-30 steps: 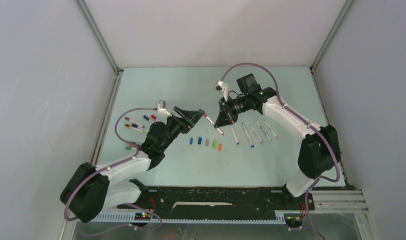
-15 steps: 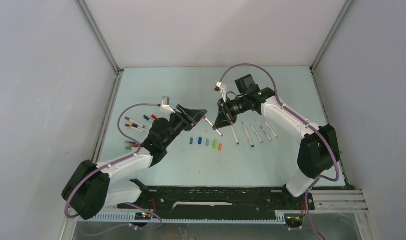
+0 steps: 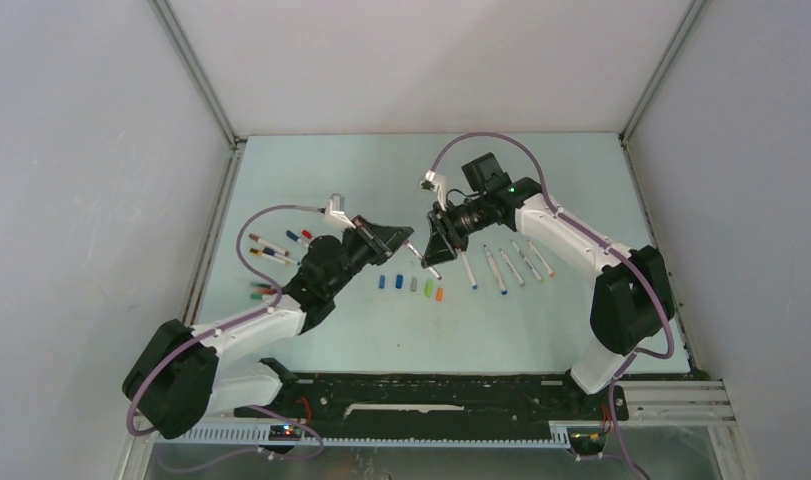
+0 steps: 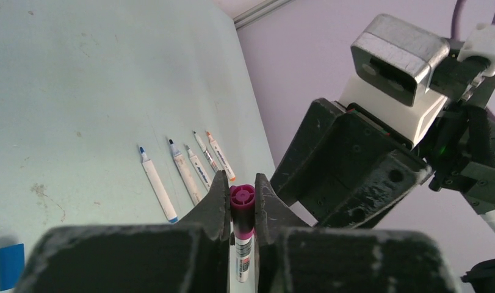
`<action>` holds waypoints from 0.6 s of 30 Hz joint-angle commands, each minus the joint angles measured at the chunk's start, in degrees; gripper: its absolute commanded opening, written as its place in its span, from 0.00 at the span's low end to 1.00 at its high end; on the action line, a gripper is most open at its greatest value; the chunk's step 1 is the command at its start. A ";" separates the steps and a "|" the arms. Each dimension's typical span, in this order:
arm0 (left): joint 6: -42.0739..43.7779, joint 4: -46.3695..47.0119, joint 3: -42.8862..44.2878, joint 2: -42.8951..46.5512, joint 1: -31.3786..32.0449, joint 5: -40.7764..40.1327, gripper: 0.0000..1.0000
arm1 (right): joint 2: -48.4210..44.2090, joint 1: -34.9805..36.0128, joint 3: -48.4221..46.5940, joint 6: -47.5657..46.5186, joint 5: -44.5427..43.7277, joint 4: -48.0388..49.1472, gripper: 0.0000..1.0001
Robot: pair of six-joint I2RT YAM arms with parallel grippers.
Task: Open the pen caps
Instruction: Open the pen cap from the pen.
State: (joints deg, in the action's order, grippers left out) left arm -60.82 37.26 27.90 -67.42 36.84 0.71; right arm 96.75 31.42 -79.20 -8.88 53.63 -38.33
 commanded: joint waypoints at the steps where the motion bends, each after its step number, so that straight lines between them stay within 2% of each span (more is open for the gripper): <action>1: 4.09 1.74 3.55 0.16 1.46 0.75 0.00 | -0.37 -0.57 -0.36 -2.08 4.05 -0.52 0.45; 4: 4.56 3.87 3.88 -1.13 3.31 0.98 0.00 | -0.61 -0.81 -0.34 -2.25 5.69 -0.48 0.50; 8: 4.48 6.15 4.37 -2.64 4.34 1.51 0.00 | -0.49 -0.78 -0.34 -2.60 6.83 -0.48 0.50; 15: 5.43 6.14 3.68 -0.75 4.52 -0.42 0.00 | -0.23 -0.71 -0.28 -3.33 7.55 -0.79 0.46; 18: 5.77 6.16 3.19 0.31 4.47 -0.53 0.00 | -0.09 -0.45 -0.26 -3.33 7.59 -0.70 0.41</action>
State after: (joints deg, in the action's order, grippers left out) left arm -57.34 40.88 28.62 -69.76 41.01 1.41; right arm 96.75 30.79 -79.18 -11.20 59.55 -38.96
